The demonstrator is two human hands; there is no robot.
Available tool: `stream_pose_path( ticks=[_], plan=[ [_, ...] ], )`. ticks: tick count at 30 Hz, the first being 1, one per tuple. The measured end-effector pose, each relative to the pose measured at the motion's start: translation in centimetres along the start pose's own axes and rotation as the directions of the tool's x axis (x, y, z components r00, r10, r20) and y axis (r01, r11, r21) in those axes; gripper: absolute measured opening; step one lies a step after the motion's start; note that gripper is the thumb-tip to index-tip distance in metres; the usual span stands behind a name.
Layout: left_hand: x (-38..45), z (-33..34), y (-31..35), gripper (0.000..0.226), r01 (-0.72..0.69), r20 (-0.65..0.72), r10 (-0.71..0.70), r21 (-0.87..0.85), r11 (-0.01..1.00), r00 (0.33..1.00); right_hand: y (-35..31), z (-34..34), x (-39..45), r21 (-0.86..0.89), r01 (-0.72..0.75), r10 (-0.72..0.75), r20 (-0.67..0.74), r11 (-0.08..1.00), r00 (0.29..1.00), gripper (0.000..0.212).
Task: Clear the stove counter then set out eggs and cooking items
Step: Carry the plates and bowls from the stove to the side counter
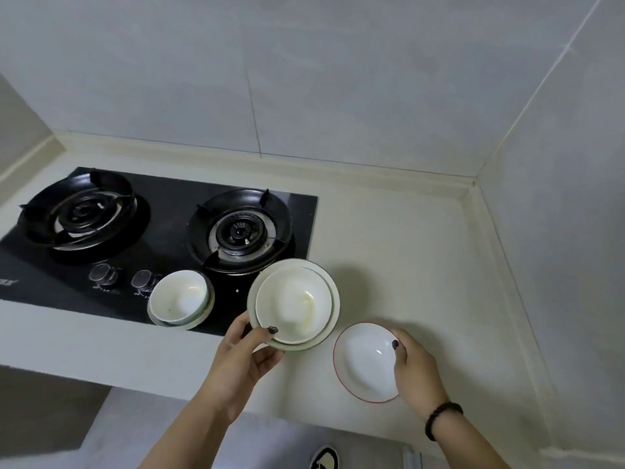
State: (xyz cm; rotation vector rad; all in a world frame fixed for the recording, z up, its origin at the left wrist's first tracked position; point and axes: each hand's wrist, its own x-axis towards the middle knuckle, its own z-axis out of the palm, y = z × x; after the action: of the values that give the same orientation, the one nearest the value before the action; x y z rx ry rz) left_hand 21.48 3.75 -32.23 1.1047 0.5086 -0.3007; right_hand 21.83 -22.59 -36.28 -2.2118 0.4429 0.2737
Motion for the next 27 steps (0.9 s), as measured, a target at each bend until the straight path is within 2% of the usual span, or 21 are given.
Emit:
stream_pose_path(
  ticks=[6, 12, 15, 17, 22, 27],
  plan=[
    [-3.1, -3.7, 3.4, 0.050, -0.134, -0.051, 0.130, -0.104, 0.986, 0.990, -6.8, 1.9, -1.3, 0.009, 0.124, -0.124, 0.068, 0.992, 0.990, 0.037],
    [-8.1, -11.3, 6.9, 0.054, -0.238, -0.188, 0.221, -0.075, 0.968, 0.957, -14.7, 7.1, -4.6, 0.014, 0.286, -0.285, 0.144, 0.958, 0.948, 0.036],
    [-11.2, -16.4, 8.3, 0.049, -0.266, -0.258, 0.231, -0.111, 0.957, 0.938, -18.1, 11.2, -7.3, 0.051, 0.317, -0.321, 0.186, 0.947, 0.929, 0.034],
    [-13.4, -20.1, 9.2, 0.036, -0.282, -0.310, 0.230, -0.135, 0.950, 0.922, -20.2, 14.2, -9.2, 0.056, 0.341, -0.344, 0.230, 0.938, 0.910, 0.034],
    [-19.0, -29.1, 11.3, 0.009, -0.355, -0.466, 0.245, -0.164, 0.920, 0.850, -25.5, 22.1, -14.2, 0.071, 0.424, -0.420, 0.360, 0.903, 0.833, 0.038],
    [-24.3, -36.2, 12.5, 0.016, -0.456, -0.610, 0.242, -0.220, 0.863, 0.754, -30.6, 29.9, -18.7, 0.084, 0.508, -0.477, 0.502, 0.857, 0.721, 0.038]
  ],
)
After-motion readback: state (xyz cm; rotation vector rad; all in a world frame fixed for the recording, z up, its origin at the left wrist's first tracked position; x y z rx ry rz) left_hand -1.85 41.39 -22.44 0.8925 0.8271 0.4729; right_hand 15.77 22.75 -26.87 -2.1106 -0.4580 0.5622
